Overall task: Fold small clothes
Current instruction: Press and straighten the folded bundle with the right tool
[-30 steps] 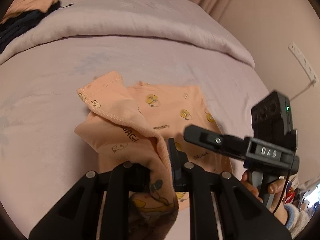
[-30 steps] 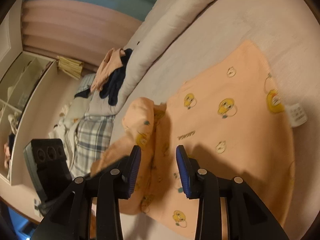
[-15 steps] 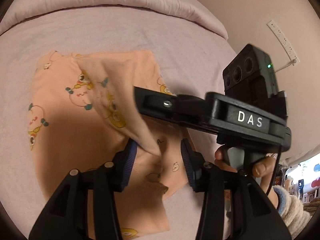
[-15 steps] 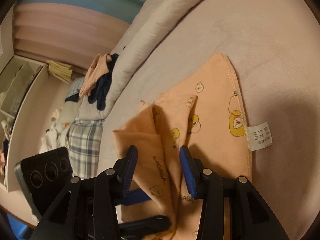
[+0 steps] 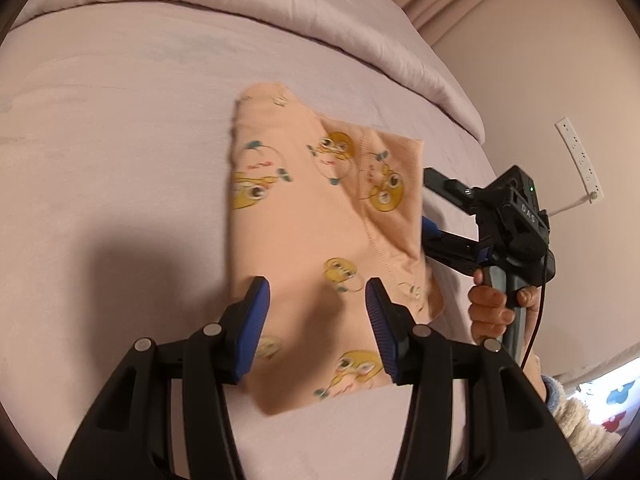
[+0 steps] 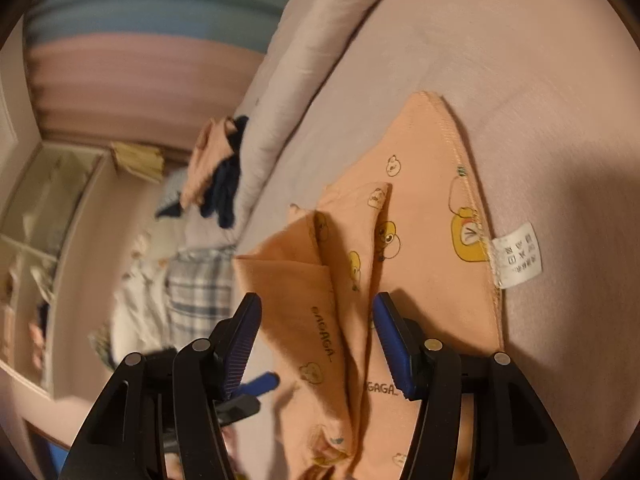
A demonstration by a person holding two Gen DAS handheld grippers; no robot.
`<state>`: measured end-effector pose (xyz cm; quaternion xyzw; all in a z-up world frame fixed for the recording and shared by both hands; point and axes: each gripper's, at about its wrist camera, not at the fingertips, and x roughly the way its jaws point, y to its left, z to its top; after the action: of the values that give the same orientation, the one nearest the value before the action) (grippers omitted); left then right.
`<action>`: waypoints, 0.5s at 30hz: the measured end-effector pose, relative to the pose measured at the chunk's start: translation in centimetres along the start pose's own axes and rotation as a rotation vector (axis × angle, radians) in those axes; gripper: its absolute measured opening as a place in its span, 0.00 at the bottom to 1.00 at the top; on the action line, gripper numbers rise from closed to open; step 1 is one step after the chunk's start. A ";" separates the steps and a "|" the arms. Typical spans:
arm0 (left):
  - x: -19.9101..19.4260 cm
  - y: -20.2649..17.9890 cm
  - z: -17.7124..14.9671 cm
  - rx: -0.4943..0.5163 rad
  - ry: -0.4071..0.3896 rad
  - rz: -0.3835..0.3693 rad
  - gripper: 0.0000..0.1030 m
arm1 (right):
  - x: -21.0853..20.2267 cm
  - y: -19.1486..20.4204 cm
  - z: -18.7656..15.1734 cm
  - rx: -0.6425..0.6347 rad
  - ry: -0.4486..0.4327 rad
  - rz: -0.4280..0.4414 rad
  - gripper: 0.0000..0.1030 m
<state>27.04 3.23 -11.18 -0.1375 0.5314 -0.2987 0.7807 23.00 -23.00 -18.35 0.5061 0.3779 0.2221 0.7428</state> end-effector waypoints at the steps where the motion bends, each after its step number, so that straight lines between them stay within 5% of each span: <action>1: -0.3 0.1 -0.2 0.001 -0.010 0.011 0.48 | -0.2 -0.3 0.0 0.019 -0.006 0.022 0.58; 6: -1.2 -0.2 -1.6 0.008 -0.037 0.056 0.48 | -0.4 -0.8 -0.5 0.059 -0.023 0.050 0.60; 15: -2.3 -0.1 -3.1 0.030 -0.062 0.082 0.48 | 3.5 4.2 -1.1 -0.217 0.054 -0.318 0.60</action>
<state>23.63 4.84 -10.62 -0.1132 0.5077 -0.2698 0.8103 24.45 -18.22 -15.88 0.3507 0.4470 0.1548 0.8082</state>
